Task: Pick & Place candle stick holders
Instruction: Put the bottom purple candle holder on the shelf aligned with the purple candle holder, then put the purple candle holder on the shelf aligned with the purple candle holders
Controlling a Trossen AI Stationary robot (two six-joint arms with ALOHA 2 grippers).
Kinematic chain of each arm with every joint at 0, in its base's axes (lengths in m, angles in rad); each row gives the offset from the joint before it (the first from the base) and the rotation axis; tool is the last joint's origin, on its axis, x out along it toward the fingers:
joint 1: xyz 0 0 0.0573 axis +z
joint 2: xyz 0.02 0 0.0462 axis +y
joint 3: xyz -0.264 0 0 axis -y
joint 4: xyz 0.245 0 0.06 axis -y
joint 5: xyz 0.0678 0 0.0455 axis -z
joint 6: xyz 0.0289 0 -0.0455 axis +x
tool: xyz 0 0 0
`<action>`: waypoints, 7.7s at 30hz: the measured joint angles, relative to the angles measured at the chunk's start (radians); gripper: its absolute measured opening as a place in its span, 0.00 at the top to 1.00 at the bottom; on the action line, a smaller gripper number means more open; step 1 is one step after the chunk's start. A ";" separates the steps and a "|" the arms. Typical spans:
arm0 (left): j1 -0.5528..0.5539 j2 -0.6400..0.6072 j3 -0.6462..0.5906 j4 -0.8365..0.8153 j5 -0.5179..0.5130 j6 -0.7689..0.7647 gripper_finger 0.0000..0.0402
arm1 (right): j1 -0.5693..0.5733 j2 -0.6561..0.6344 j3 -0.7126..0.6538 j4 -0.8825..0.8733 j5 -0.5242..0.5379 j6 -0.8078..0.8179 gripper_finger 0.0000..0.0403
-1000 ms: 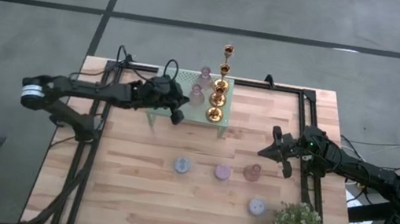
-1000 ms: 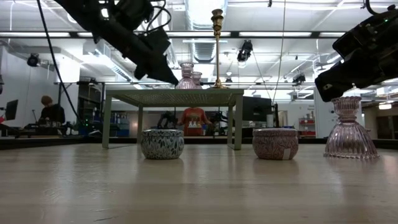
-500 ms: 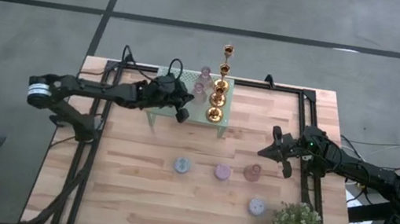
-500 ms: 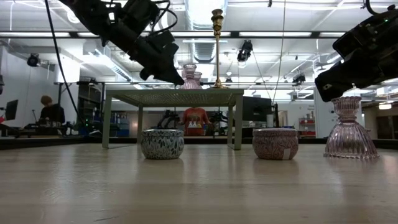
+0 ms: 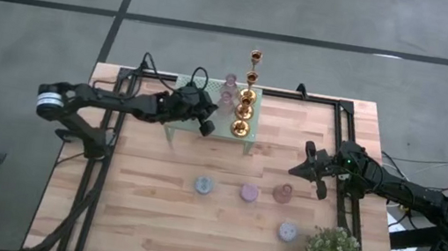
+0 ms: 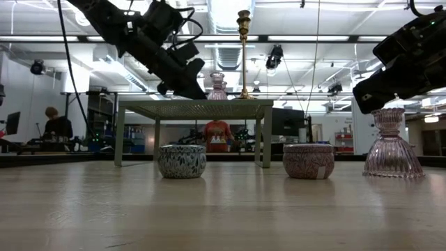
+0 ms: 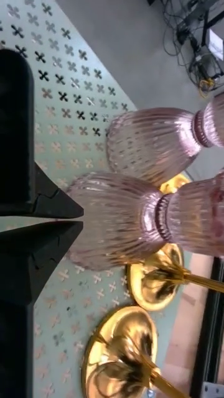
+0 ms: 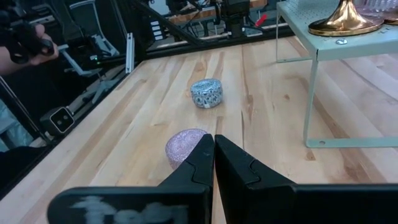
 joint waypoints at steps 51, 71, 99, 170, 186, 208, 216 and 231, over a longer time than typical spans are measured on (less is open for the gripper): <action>-0.388 -0.979 -0.729 0.245 0.114 -0.137 0.94 | 0.082 0.002 0.066 0.185 0.005 0.282 0.98; -0.387 -1.181 -0.843 0.153 0.117 -0.107 0.94 | 0.290 0.254 0.398 -0.149 0.070 0.206 0.92; -0.387 -1.181 -0.844 0.151 0.117 -0.106 0.94 | 0.735 0.968 0.917 -1.002 0.657 0.168 0.76; -0.387 -1.181 -0.845 0.149 0.117 -0.106 0.94 | 0.720 1.825 1.774 -1.076 0.772 -0.422 0.94; -0.388 -1.181 -0.845 0.149 0.117 -0.106 0.94 | 0.668 1.862 1.808 -1.069 0.771 -0.412 0.83; -0.386 -1.184 -0.835 0.301 0.056 -0.420 0.94 | 0.738 1.469 1.688 -1.092 0.678 -0.161 0.64; -0.388 -1.161 -0.812 0.356 -0.029 -0.501 0.94 | 0.787 1.186 1.373 -0.807 0.681 -0.071 0.68; -0.519 -0.712 -0.343 0.273 0.061 -0.205 0.57 | 0.796 0.667 0.836 -0.374 0.680 -0.070 0.94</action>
